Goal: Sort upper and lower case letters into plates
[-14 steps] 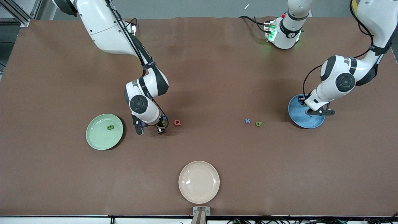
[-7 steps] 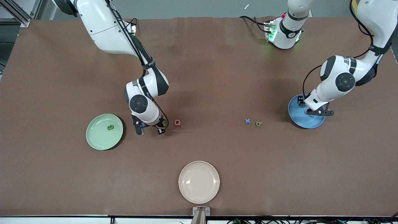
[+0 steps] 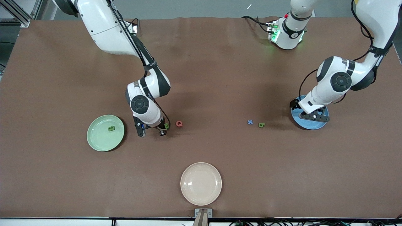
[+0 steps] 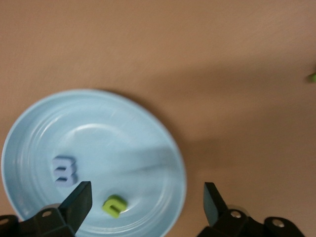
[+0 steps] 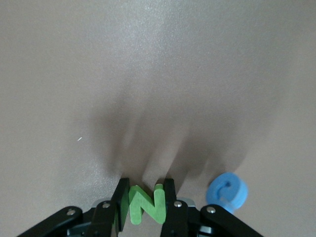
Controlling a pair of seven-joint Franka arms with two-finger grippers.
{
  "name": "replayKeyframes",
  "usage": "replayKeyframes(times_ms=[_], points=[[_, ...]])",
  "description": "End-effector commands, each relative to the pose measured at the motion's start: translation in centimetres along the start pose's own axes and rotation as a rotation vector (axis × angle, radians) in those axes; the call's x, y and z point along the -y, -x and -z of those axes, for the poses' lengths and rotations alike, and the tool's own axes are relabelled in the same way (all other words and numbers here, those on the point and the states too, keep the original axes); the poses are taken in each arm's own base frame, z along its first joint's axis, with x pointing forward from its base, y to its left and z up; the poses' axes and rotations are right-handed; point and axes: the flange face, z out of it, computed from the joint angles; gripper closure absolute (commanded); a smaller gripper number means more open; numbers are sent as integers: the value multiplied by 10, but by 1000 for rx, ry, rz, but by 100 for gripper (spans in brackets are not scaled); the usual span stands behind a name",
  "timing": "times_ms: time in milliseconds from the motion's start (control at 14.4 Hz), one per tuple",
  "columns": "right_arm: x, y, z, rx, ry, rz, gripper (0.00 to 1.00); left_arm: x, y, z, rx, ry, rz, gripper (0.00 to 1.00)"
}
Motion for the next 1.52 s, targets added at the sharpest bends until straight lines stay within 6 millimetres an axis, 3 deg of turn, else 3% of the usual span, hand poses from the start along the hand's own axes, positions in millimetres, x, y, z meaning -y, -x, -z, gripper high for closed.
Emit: replayKeyframes(times_ms=[0, 208, 346, 554, 693, 831, 1039, 1247, 1455], points=[[0, -8, -3, -1, 8, -30, 100, -35, -28, 8, -12, 49, -9, 1], [4, -36, 8, -8, 5, -47, 100, -83, -47, 9, -20, 95, 74, 1], [10, -60, 39, -2, -31, -34, 100, -113, -56, 9, -23, 113, 106, 1], [4, -106, 71, 14, 9, 11, 100, -135, -56, -3, 2, 122, 143, 1], [-9, -144, 86, 24, 42, 48, 100, -143, -61, -15, 16, 121, 156, 1], [-30, -185, 81, -10, 72, 98, 100, -140, -69, -29, 4, 70, 160, 1], [-36, -217, 78, -45, 75, 101, 100, -144, -74, -38, 5, 70, 169, 5], [-38, -235, 75, -69, 70, 106, 99, -151, -79, -41, 2, 80, 192, 12], [-41, -245, 55, -75, 67, 98, 99, -156, -83, -50, 7, 57, 199, 21]])
